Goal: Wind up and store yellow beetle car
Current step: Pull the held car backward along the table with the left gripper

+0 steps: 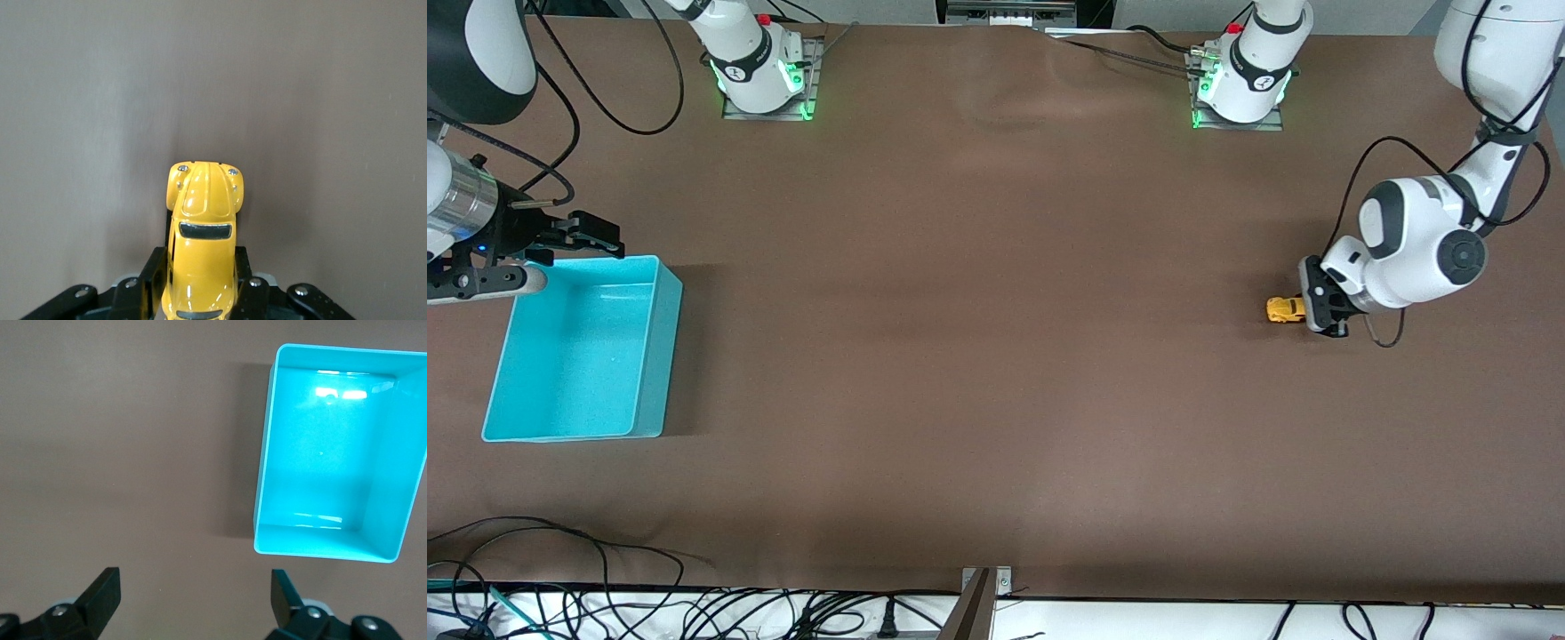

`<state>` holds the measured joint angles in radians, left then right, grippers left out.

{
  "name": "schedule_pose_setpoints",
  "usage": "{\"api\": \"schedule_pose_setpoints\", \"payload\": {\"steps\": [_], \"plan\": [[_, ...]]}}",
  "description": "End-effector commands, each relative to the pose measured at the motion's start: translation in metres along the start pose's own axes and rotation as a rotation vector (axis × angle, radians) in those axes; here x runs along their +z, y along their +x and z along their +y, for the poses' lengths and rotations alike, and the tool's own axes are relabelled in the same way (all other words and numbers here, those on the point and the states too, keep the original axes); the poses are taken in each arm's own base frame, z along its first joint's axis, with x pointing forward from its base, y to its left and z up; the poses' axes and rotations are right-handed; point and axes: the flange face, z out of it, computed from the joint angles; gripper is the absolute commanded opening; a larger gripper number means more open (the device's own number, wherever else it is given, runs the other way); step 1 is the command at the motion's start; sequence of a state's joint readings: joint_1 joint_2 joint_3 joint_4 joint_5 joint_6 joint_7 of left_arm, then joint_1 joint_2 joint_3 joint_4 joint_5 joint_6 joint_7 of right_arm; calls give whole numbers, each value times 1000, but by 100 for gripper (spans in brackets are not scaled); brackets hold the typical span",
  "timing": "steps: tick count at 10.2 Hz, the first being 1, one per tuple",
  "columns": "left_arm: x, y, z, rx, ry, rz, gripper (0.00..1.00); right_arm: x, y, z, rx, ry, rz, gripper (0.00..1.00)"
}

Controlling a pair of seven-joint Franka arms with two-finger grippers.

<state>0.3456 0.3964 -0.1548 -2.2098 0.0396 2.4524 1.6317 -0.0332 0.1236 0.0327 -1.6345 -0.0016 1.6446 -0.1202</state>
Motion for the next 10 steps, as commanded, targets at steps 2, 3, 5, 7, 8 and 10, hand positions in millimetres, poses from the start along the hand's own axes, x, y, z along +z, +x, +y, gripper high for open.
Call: {"api": "schedule_pose_setpoints", "payload": {"steps": [2,3,5,7,8,10], "plan": [[29,-65,-17,75,-6,-64,0,0,4,1,-12,23,5,100],[29,-71,-21,80,-1,-65,0,1,4,1,-12,23,3,100],[32,-84,-23,96,-2,-59,0,1,5,0,-12,23,3,100],[29,-96,-22,80,4,-59,0,1,4,1,-12,24,0,100],[29,-97,-21,78,2,-58,0,1,4,0,-14,24,0,100],[28,-104,-19,64,3,-57,0,1,4,1,-12,24,2,100]]}}
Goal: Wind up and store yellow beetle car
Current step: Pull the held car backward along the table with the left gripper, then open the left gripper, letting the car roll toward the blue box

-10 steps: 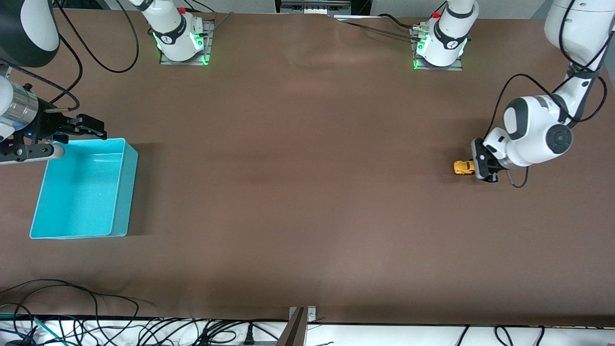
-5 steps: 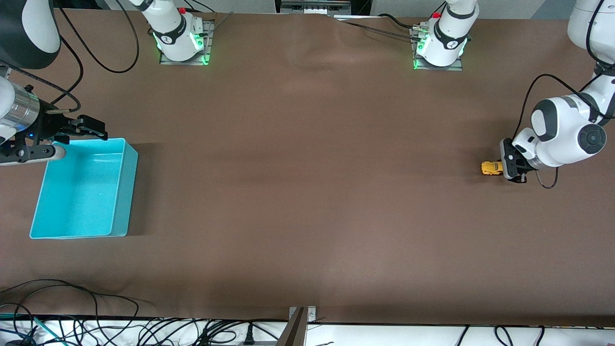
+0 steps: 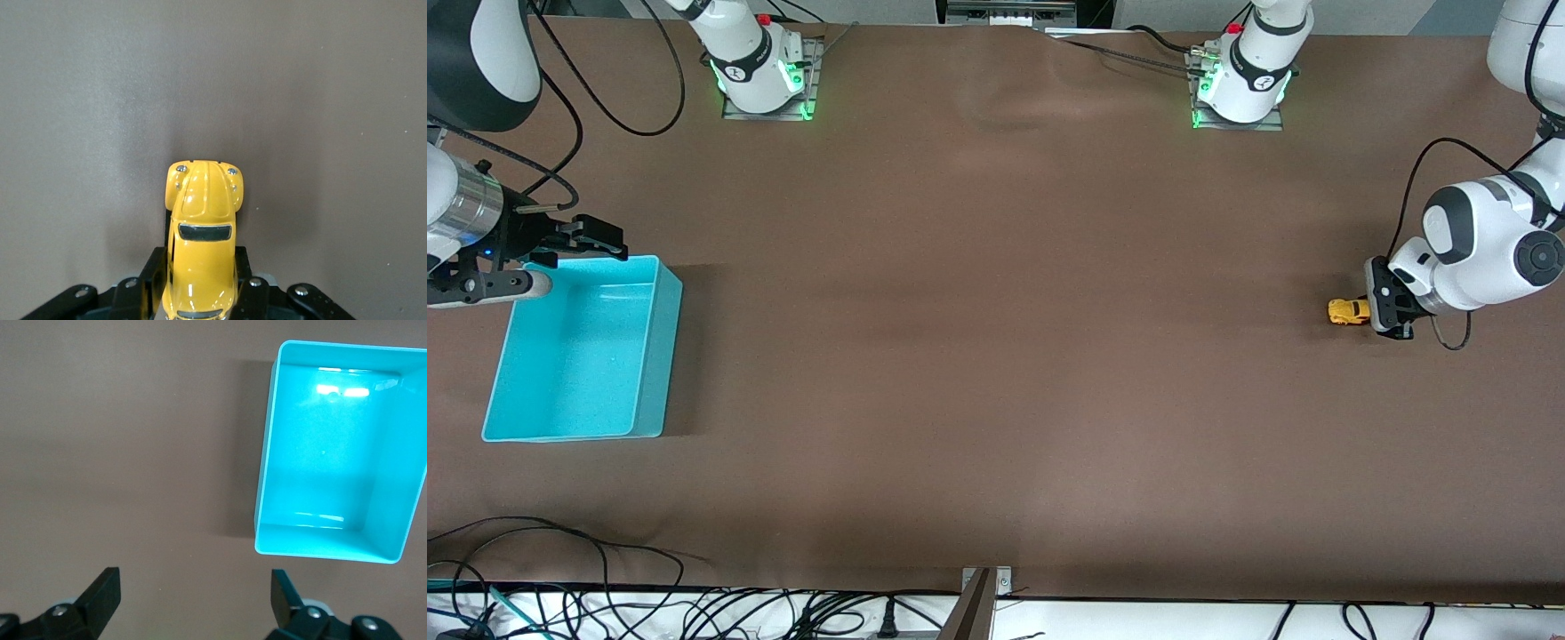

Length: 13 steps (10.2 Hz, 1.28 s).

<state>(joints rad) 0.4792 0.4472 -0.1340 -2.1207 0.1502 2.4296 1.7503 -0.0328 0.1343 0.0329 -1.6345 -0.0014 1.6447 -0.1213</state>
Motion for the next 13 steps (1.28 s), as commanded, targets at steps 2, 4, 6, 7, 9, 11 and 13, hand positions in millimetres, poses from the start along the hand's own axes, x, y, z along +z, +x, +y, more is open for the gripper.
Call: {"api": "schedule_pose_setpoints", "payload": {"steps": [2,4,6,7,9,11,13], "plan": [[35,-15,-6,15,-12,1,0,-5,1,1,-9,22,14,100],[34,-16,-5,0,-15,8,38,-4,2,2,-14,22,11,100],[10,-20,-6,-63,-48,32,100,-3,3,2,-17,22,9,100],[-2,-25,-11,-83,-84,41,100,-3,3,3,-15,22,9,100],[-33,-23,-21,-91,-143,45,100,-3,3,2,-17,22,9,100],[-77,0,-28,-84,-140,36,100,-3,3,2,-17,22,9,100],[-111,31,-44,-96,-151,35,100,-4,2,3,-18,22,11,100]]}}
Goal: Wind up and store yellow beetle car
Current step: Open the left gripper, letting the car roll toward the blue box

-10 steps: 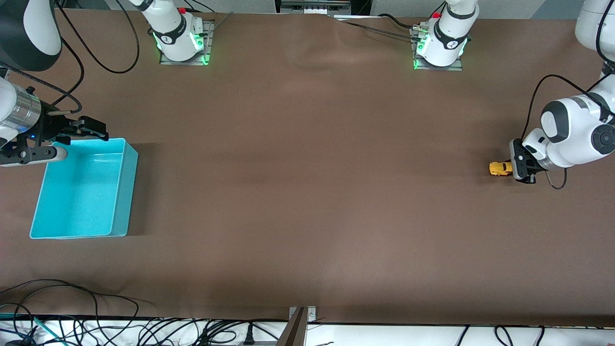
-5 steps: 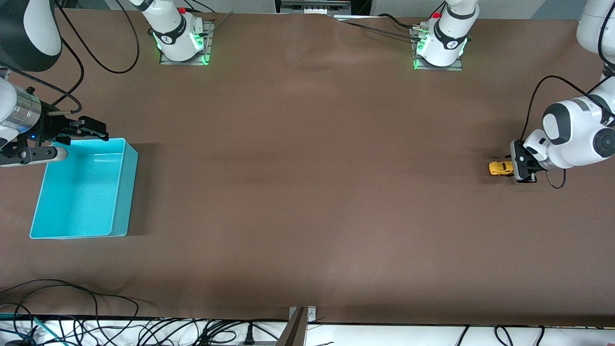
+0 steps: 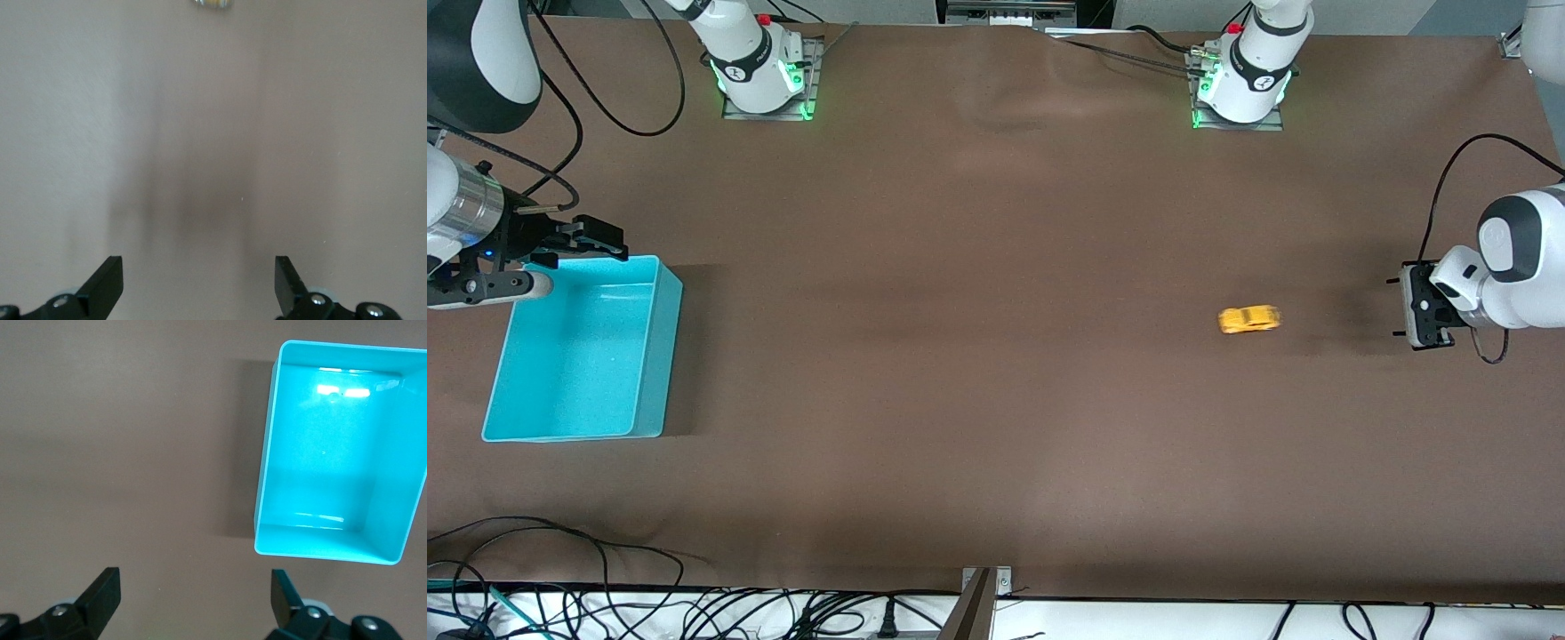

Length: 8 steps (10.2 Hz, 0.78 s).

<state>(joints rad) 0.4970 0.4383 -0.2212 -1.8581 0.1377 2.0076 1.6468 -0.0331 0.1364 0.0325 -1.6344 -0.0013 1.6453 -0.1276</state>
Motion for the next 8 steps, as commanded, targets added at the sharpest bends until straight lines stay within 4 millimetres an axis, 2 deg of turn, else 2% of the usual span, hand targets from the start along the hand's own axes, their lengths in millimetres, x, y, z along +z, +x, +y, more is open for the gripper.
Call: {"api": "schedule_pose_setpoints", "payload": {"steps": [1,2,3,5,6,8], "plan": [[-43,39,-4,-36,-20,9,100,-5,2,3,-31,22,11,100],[-71,67,-10,-37,2,2,100,-5,2,5,-51,21,14,100],[-87,97,-12,-46,10,-9,100,-5,1,7,-56,22,13,100],[-105,153,-14,-27,47,-27,100,-4,1,9,-54,22,10,100],[-108,182,-12,-19,53,-37,100,2,3,12,-51,24,-2,100],[-117,225,-7,-14,76,-47,100,14,7,17,-43,31,-22,100]]}}
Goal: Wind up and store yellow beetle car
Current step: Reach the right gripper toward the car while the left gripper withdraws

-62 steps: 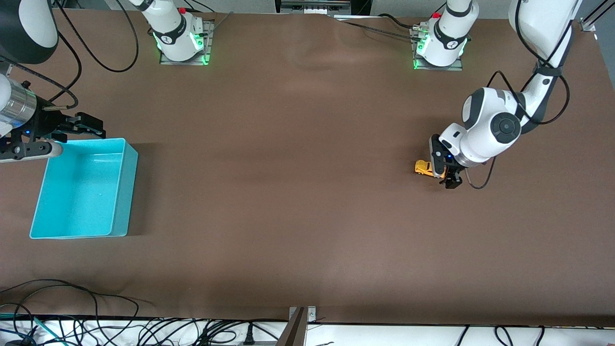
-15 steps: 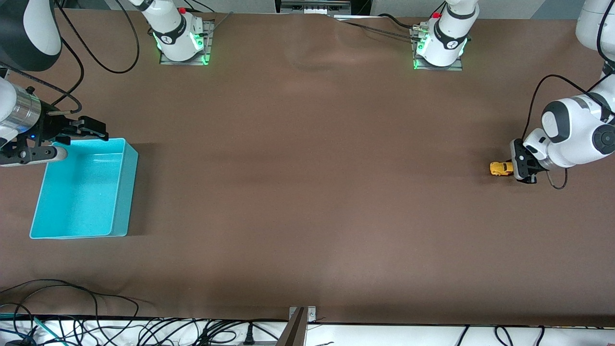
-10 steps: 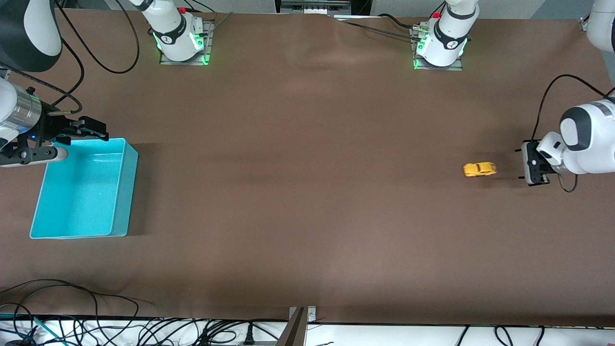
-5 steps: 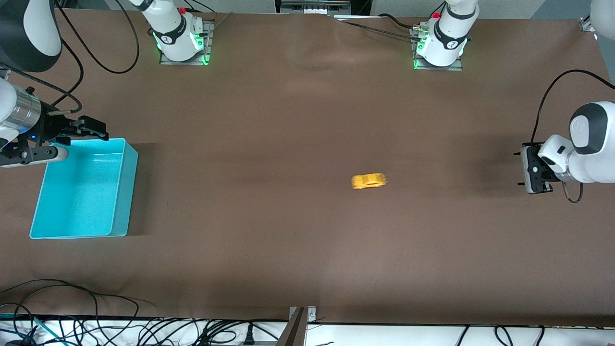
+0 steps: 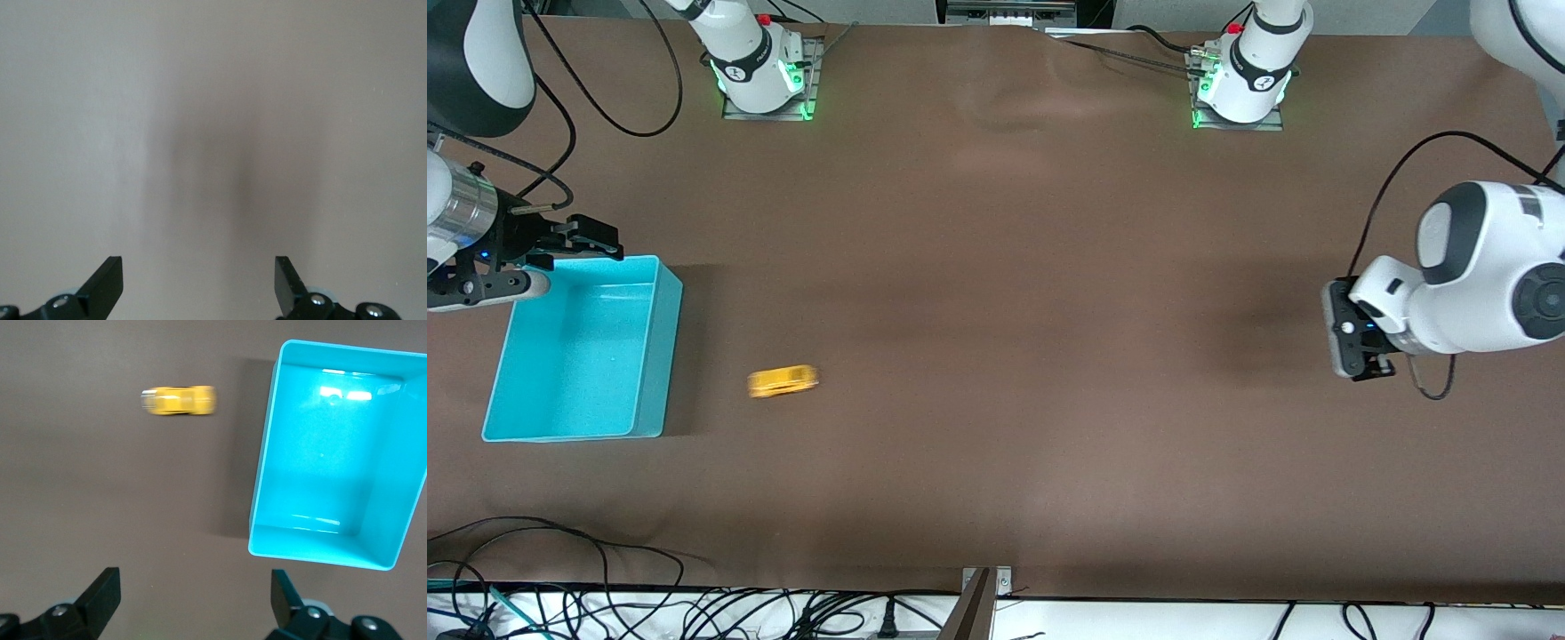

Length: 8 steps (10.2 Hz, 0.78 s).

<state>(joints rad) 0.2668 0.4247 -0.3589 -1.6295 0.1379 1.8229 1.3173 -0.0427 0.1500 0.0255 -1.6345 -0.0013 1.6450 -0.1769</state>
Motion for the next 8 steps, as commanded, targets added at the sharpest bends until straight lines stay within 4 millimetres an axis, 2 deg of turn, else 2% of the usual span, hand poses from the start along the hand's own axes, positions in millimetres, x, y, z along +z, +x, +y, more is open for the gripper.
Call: {"api": "schedule_pose_setpoints", "payload": {"steps": [1,4,5,7,8], "plan": [[-15,23,3,-34,1,-10,100,12,8,8,-11,28,-16,100],[-44,53,12,-117,-3,-22,100,22,14,7,-15,28,-30,100],[-58,55,15,-174,-11,-16,100,27,20,1,-28,25,-19,100],[-92,73,28,-317,-19,-15,100,34,37,-12,-198,-10,33,100],[-111,80,39,-421,-6,-15,100,50,46,-10,-291,-11,32,100]]}}
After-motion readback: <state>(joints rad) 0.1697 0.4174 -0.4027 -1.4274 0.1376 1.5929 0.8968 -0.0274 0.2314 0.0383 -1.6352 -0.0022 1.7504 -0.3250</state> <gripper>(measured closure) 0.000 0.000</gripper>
